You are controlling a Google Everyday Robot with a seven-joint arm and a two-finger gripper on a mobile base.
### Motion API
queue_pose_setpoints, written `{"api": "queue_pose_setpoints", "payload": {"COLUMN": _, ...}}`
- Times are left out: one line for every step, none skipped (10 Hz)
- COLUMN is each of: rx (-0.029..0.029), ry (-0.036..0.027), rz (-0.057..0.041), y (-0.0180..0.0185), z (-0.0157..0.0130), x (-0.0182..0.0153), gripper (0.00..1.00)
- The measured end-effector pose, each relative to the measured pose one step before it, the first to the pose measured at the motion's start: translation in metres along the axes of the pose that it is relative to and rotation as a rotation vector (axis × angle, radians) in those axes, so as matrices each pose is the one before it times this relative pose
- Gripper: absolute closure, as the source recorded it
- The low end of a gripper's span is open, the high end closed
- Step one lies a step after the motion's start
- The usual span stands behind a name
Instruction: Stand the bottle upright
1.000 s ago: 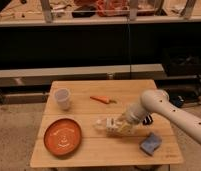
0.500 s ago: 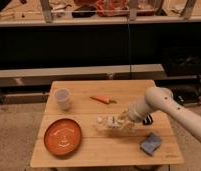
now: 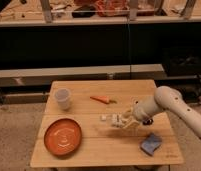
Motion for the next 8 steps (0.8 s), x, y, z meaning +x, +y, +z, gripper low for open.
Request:
{"api": "queue_pose_setpoints", "payload": {"rx": 0.00046, "ry": -0.01119, "rz": 0.00178, "y": 0.00162, "z": -0.00336, "x": 0.00457, "gripper": 0.93}}
{"api": "queue_pose_setpoints", "payload": {"rx": -0.00722, "ry": 0.01889, "rz": 0.00109, "y": -0.00098, "z": 0.00164, "x": 0.00020, "gripper": 0.81}}
{"api": "queue_pose_setpoints", "payload": {"rx": -0.01817, "ry": 0.06323, "rz": 0.00221, "y": -0.00025, "z": 0.00727, "x": -0.00235, "gripper": 0.71}}
{"api": "queue_pose_setpoints", "payload": {"rx": -0.00978, "ry": 0.06195, "rz": -0.00041, "y": -0.00117, "z": 0.00557, "x": -0.00483, "gripper": 0.63}}
{"api": "queue_pose_setpoints", "payload": {"rx": -0.01331, "ry": 0.05892, "rz": -0.00469, "y": -0.00060, "z": 0.00773, "x": -0.00572, "gripper": 0.53}}
{"api": "queue_pose_setpoints", "payload": {"rx": -0.01298, "ry": 0.04470, "rz": -0.00612, "y": 0.00045, "z": 0.00542, "x": -0.00115, "gripper": 0.41}}
{"api": "queue_pose_setpoints", "payload": {"rx": -0.00491, "ry": 0.02469, "rz": -0.00130, "y": 0.00012, "z": 0.00238, "x": 0.00022, "gripper": 0.33}}
{"api": "queue_pose_setpoints", "payload": {"rx": -0.00502, "ry": 0.03007, "rz": -0.00574, "y": -0.00014, "z": 0.00354, "x": -0.00193, "gripper": 0.24}}
